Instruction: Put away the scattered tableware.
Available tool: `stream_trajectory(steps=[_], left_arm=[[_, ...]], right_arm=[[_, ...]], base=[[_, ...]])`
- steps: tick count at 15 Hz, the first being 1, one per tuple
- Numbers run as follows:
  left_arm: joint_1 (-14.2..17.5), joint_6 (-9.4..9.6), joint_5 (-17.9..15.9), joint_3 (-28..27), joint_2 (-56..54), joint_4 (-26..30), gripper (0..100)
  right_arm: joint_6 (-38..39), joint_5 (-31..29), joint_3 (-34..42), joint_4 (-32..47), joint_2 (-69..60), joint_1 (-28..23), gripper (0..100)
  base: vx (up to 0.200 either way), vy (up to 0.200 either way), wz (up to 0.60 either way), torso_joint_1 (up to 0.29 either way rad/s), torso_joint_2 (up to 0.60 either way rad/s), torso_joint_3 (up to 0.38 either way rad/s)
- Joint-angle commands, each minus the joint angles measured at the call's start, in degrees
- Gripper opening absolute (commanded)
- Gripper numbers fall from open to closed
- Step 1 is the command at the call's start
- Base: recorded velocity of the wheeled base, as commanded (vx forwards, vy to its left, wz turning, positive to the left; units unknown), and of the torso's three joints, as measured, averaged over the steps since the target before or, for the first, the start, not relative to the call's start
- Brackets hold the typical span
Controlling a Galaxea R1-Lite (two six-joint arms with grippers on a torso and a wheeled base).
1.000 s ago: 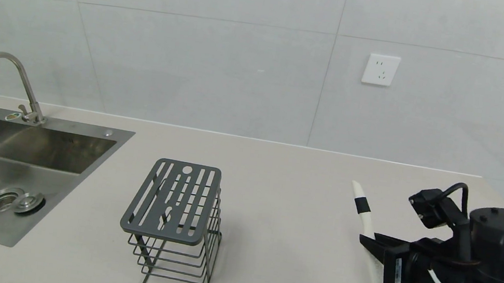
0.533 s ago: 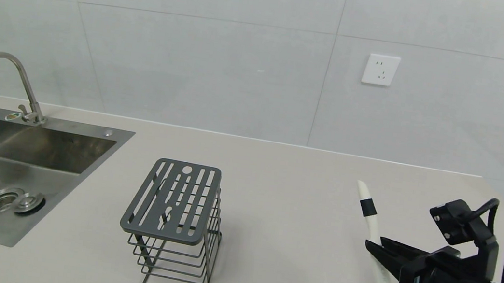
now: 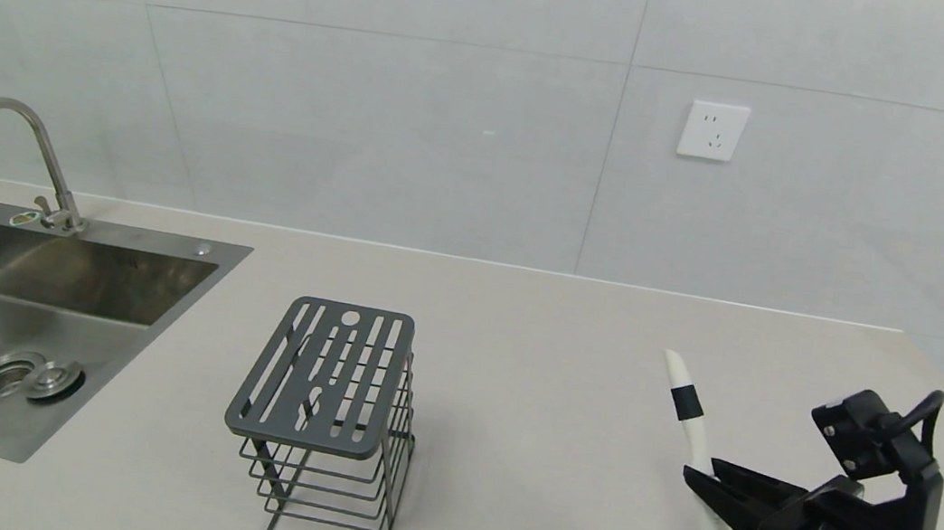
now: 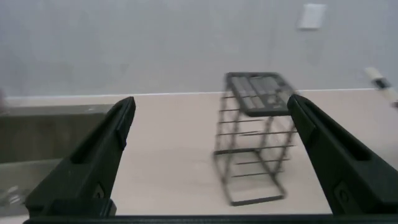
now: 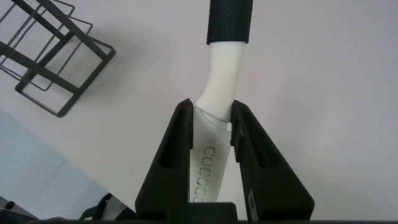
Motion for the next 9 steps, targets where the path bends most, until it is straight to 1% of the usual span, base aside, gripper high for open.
stream_trajectory(steps=[1,2,3,4,5,6,7,8,9], left_arm=[[-0.22,-2.14,-2.28,-2.62,0.79,1.07,100],[-0.49,-4.96,-7.11,-4.81,1.49,1.77,100],[-1.02,-9.00,-12.21,-7.45,3.08,2.12,100],[-1.28,-12.60,-15.20,-9.21,5.10,1.95,100],[-1.63,-14.63,-16.87,-10.35,7.29,1.42,100],[-2.69,-14.80,-18.72,-11.49,9.67,1.15,100],[-3.39,-14.80,-19.42,-12.20,10.81,0.89,100],[-5.32,-14.71,-21.35,-13.69,14.33,-0.25,100],[-6.20,-14.54,-22.76,-14.39,17.49,-2.27,100]], right_arm=[[-1.12,0.83,0.63,-0.66,-0.87,0.12,0],[-2.00,1.80,1.07,-1.27,-1.14,0.12,0],[-2.35,3.20,1.59,-1.89,-1.14,0.12,0],[-2.53,4.08,2.39,-2.77,-1.14,0.12,0],[-2.70,5.14,3.35,-4.00,-1.14,0.12,0],[-3.58,6.46,4.23,-5.49,-1.14,0.03,0],[-4.02,7.16,4.67,-6.28,-1.14,0.03,0],[-5.17,9.45,5.37,-8.22,-1.14,0.12,0],[-6.13,10.76,5.37,-9.01,-1.14,0.03,0]], base=[[0.000,0.000,0.00,0.000,0.00,0.000],[0.000,0.000,0.00,0.000,0.00,0.000],[0.000,0.000,0.00,0.000,0.00,0.000],[0.000,0.000,0.00,0.000,0.00,0.000],[0.000,0.000,0.00,0.000,0.00,0.000],[0.000,0.000,0.00,0.000,0.00,0.000],[0.000,0.000,0.00,0.000,0.00,0.000],[0.000,0.000,0.00,0.000,0.00,0.000],[0.000,0.000,0.00,0.000,0.00,0.000]])
